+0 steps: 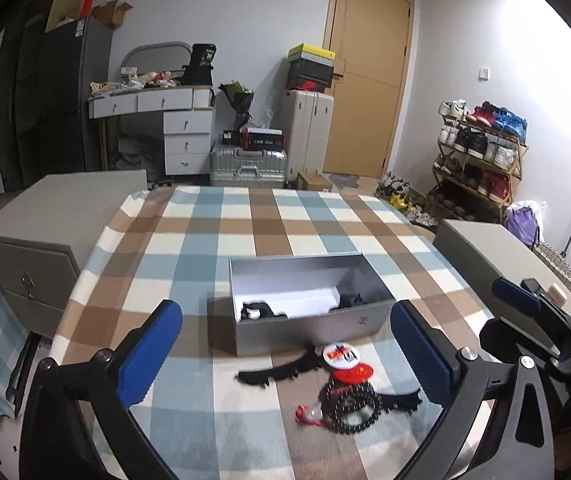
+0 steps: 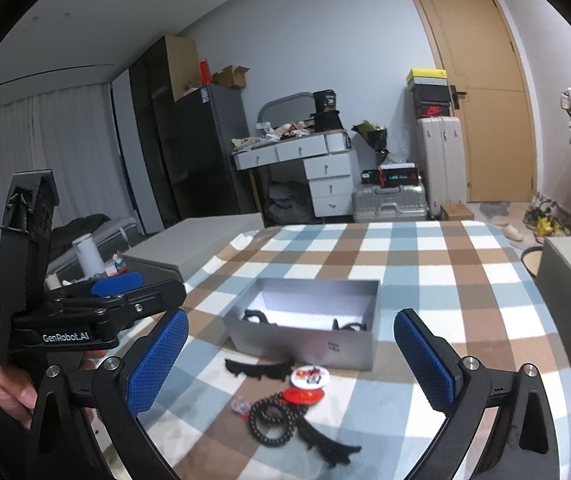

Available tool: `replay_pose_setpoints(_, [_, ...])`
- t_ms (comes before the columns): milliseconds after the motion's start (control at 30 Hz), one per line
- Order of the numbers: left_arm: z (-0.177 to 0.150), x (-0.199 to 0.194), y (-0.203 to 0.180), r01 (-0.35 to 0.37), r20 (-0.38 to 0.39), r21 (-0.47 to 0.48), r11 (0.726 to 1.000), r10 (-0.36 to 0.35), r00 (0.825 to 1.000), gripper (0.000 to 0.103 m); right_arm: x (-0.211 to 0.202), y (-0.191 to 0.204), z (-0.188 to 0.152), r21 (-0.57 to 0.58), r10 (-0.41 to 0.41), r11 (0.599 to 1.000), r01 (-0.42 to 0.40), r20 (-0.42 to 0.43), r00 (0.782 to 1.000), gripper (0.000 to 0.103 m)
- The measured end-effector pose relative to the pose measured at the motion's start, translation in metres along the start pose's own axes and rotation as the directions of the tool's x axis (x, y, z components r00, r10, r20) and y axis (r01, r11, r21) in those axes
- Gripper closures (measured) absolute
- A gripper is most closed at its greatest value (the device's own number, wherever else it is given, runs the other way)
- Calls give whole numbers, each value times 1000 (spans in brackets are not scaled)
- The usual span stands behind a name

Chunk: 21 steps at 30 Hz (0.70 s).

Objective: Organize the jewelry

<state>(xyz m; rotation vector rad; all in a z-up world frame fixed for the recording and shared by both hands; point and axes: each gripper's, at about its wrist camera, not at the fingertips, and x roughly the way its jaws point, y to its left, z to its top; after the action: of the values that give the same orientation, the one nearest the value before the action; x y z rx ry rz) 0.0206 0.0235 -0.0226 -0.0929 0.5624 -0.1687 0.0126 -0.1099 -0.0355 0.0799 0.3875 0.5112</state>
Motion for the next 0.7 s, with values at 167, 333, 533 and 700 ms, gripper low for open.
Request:
replay_pose_setpoints(167, [-21, 6, 2, 7, -65, -15, 1000, -8, 998, 1, -3, -1, -21, -1, -52, 999, 52, -25, 998, 0])
replay_pose_setpoints(333, [-43, 15, 3, 19, -143, -27, 999, -23, 989, 1, 0, -6, -43, 12, -69, 997, 70, -81, 994, 0])
replay_pose_setpoints(533, [-59, 19, 3, 58, -199, -32, 998, -64, 978, 1, 4, -18, -62, 80, -69, 993, 81, -142, 987, 0])
replay_pose_setpoints(700, [-67, 25, 2, 91, -235, -32, 995, -96, 967, 1, 8, -18, -74, 84, -69, 993, 85, -180, 981, 0])
